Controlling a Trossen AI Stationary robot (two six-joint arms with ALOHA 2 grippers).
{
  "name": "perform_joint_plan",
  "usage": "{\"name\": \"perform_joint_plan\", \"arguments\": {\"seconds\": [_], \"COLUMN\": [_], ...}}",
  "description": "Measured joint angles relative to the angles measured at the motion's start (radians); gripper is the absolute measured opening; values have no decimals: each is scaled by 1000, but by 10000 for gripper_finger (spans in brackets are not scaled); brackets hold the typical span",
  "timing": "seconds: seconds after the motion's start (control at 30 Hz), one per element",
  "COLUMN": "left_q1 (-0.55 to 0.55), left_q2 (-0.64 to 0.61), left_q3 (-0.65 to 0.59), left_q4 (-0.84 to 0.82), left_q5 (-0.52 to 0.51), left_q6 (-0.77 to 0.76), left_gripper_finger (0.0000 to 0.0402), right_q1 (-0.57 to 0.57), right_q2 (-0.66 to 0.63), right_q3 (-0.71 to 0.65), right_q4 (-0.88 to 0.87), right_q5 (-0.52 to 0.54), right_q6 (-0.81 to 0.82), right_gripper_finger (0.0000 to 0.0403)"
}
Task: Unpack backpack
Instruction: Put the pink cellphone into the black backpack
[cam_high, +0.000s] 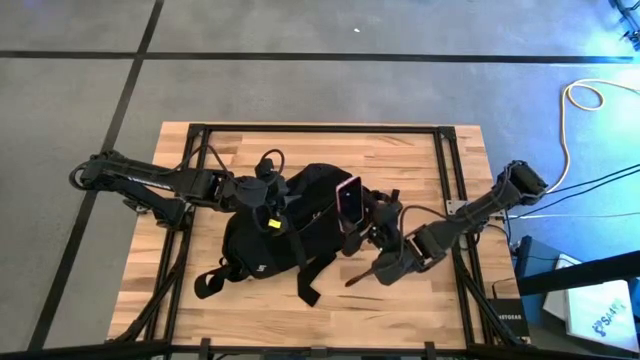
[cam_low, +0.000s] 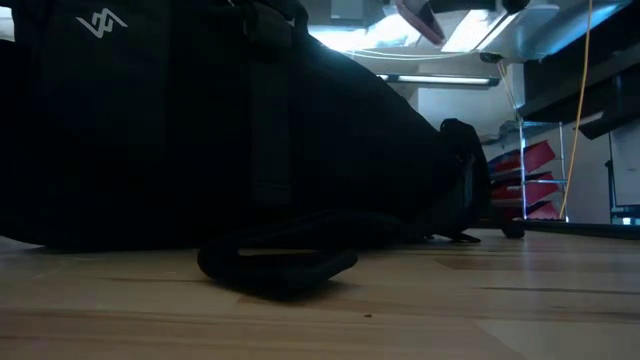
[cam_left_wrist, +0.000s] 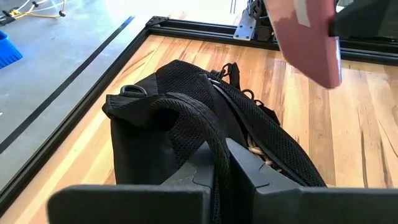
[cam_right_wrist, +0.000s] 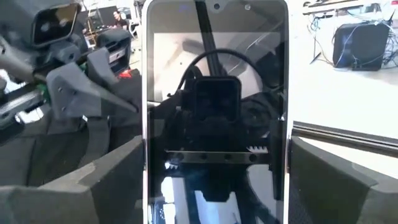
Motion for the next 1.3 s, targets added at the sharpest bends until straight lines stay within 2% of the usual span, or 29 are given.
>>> {"name": "perform_joint_plan", "arguments": {"seconds": [0.4,1.3], "left_q1": [0,0], "left_q2": [0,0], "left_q3": [0,0], "left_q4": [0,0], "left_q5": [0,0], "left_q6": [0,0], "left_gripper_finger": [5,5], "right_q1": [-36,-35], "right_q2": [0,0], "right_q3": [0,0], "right_q4": [137,190], "right_q5": [0,-28], "right_q6": [-205,-262], "right_gripper_finger": [337,337]}}
